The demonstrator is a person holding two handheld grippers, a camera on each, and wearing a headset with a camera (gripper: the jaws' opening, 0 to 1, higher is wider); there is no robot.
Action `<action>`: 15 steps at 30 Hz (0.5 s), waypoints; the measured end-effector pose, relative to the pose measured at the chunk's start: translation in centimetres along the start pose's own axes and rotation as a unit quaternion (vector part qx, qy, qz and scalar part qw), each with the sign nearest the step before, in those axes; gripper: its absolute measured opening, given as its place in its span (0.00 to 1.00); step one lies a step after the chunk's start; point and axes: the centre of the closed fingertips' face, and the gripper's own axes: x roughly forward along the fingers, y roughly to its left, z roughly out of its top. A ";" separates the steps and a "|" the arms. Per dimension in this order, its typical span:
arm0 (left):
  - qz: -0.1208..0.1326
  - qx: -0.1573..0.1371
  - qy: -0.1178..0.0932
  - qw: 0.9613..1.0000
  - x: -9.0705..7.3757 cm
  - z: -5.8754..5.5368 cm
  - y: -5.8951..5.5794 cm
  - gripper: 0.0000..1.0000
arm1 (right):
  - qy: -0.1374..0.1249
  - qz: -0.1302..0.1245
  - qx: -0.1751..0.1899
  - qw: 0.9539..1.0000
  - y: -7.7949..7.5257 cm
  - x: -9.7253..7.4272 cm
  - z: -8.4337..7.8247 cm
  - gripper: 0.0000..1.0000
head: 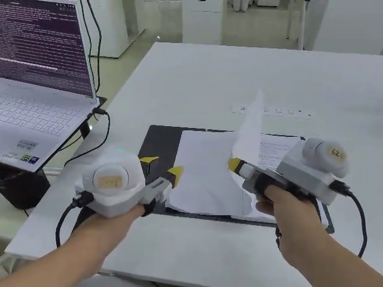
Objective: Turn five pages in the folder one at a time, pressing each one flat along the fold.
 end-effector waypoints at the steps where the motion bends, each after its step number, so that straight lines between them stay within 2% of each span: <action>1: 0.002 -0.001 -0.001 1.000 -0.2 0.0 0.2 0.29 | 0.005 0.001 -0.003 1.000 0.3 0.3 -0.3 0.00; 7: 0.010 -0.009 -0.006 1.000 -0.9 0.0 1.1 0.28 | 0.027 0.006 -0.017 0.999 1.3 2.6 -1.6 0.00; 15: 0.022 -0.019 -0.003 1.000 -1.8 -0.5 2.1 0.28 | 0.073 0.006 -0.041 0.996 1.9 5.7 -4.6 0.00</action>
